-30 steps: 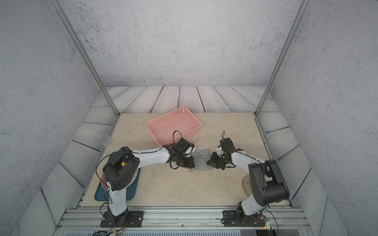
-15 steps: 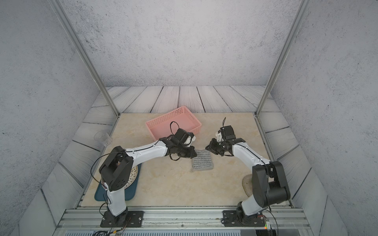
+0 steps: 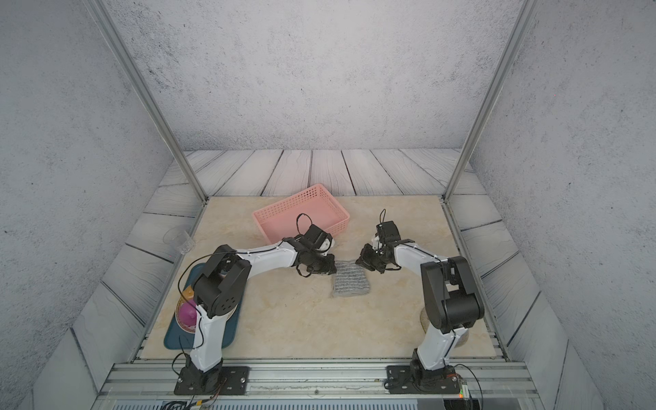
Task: Fold the square dishcloth
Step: Smooth out the cleaning item at the center of the board.
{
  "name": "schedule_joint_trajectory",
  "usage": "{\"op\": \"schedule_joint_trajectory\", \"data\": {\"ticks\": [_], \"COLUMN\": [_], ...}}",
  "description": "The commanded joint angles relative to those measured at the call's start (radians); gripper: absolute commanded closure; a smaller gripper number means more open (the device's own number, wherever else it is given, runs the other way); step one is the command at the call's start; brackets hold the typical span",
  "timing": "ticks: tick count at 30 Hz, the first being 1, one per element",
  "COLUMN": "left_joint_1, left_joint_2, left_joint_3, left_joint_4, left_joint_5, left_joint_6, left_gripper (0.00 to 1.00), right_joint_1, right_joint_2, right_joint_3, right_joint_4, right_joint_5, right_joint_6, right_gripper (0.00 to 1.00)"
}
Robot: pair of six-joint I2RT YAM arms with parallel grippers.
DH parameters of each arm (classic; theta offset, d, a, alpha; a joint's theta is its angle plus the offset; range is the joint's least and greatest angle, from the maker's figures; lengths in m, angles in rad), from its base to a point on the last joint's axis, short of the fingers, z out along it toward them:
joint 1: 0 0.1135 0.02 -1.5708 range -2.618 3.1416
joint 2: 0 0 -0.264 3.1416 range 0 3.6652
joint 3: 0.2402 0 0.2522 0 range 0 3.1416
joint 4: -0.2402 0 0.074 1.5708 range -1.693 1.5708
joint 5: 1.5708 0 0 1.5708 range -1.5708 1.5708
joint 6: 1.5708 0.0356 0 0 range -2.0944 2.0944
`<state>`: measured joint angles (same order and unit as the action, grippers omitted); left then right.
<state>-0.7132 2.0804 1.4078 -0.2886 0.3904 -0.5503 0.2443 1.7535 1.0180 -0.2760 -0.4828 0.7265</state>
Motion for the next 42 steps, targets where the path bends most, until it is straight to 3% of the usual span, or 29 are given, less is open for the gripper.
{"op": "schedule_joint_trajectory", "data": {"ticks": [1, 16, 27, 42], "left_joint_1": [0.011, 0.018, 0.015, -0.074], "left_joint_2": [0.022, 0.036, -0.098, -0.143], "left_joint_3": [-0.024, -0.059, -0.046, -0.119], "left_joint_4": [0.012, 0.034, 0.002, 0.014], "left_joint_5": [-0.005, 0.023, 0.047, 0.105], "left_joint_6": [-0.006, -0.017, -0.012, -0.017], "left_gripper": [0.86, 0.85, 0.73, 0.74], "right_joint_1": [-0.009, -0.046, -0.047, -0.040], "right_joint_2": [0.034, 0.096, -0.081, -0.175], "right_joint_3": [0.001, -0.010, 0.015, -0.132], "right_joint_4": [0.026, 0.050, -0.079, 0.028], "right_joint_5": [0.024, 0.053, 0.098, -0.052], "right_joint_6": [0.013, 0.003, -0.076, -0.002], "right_gripper": [0.92, 0.93, 0.91, 0.87]}}
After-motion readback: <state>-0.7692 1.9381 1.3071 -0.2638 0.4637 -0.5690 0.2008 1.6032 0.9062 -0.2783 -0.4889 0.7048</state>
